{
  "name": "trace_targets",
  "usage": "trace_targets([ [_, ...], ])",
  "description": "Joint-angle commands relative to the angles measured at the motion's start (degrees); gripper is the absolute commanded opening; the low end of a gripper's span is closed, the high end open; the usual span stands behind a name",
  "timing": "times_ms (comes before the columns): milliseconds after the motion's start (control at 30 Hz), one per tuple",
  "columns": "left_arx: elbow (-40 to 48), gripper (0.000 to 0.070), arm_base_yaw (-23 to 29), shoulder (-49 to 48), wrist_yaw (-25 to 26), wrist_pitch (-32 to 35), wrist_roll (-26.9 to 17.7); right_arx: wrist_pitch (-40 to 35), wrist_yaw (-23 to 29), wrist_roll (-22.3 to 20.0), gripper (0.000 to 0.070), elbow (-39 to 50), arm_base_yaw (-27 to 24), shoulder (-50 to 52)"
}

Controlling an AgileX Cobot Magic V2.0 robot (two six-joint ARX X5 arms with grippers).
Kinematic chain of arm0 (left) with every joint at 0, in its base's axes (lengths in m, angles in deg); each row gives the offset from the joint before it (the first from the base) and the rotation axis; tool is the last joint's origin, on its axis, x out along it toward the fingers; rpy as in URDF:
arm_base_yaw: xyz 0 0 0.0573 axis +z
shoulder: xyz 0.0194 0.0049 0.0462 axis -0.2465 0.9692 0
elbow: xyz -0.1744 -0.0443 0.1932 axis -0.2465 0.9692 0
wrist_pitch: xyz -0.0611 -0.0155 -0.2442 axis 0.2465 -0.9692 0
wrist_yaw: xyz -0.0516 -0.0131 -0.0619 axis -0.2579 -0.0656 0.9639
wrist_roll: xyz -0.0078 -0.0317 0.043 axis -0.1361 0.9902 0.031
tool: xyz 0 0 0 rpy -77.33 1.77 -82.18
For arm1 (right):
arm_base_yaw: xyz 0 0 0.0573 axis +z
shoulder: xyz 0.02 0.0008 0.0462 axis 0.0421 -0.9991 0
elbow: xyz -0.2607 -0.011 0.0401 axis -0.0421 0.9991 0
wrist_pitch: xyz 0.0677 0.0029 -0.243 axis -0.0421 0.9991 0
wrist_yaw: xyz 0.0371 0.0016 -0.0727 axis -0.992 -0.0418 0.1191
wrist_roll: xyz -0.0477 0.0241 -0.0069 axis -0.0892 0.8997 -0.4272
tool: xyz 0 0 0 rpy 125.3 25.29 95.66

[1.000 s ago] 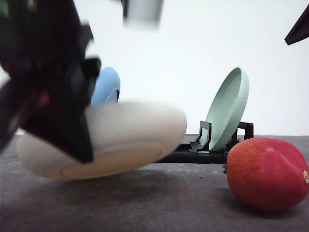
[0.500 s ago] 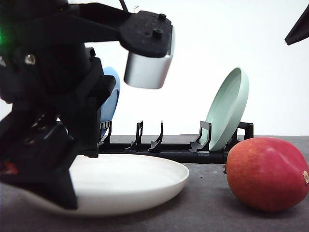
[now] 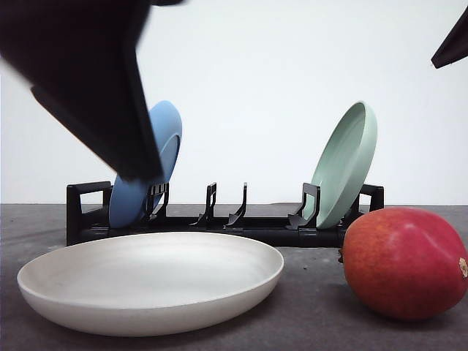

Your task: Place pomegranate in white plate

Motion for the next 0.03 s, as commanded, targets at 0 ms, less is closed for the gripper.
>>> trace_targets([
  [0,-1.16,0.0438,4.35,-1.98,1.77,0.06,2.79,-0.49,-0.09,-0.22,0.0423,-0.87,0.24,-0.17],
])
